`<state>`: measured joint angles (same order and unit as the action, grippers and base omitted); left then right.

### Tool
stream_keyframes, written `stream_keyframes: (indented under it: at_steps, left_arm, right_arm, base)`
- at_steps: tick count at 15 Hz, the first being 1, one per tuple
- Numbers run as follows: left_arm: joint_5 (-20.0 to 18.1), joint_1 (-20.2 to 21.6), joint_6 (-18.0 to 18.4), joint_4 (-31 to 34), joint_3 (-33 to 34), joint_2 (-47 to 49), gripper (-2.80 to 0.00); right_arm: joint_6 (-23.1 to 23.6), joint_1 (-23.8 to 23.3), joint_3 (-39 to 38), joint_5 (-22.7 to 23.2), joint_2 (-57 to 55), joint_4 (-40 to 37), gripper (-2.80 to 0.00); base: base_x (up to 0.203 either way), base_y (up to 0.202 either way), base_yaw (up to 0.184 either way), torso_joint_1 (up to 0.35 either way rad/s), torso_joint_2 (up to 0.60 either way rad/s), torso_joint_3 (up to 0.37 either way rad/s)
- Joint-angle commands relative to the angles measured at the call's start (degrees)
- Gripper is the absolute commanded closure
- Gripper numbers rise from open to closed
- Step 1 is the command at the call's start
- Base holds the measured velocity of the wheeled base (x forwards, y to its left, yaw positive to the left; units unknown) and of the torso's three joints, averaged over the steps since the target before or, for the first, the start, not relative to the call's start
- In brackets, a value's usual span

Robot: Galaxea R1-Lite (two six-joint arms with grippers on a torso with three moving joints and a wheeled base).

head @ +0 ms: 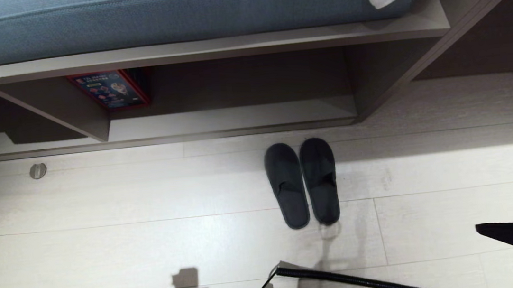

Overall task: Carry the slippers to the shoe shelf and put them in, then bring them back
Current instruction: Pick up the slippers on the floor

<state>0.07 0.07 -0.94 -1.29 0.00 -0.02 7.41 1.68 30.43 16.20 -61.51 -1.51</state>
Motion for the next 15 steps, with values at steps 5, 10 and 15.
stream_keyframes:
  at_steps: [5,10,15]
  left_arm:
    - [0.0,0.0,0.0,0.0,0.5,0.0,0.00]
    - [0.0,0.0,0.0,0.0,0.5,0.0,0.00]
    - [0.0,0.0,0.0,0.0,0.5,0.0,0.00]
  right_arm:
    - [-4.2,8.9,7.3,-5.9,-43.4,23.1,0.00]
    - [-15.2,17.6,27.1,-19.8,-64.4,33.0,0.00]
    - [-19.6,21.1,46.8,-29.7,-76.0,29.5,0.00]
  base:
    - [0.000,0.000,0.000,0.000,0.00,0.000]
    - [0.000,0.000,0.000,0.000,0.00,0.000]
    - [0.000,0.000,0.000,0.000,0.00,0.000]
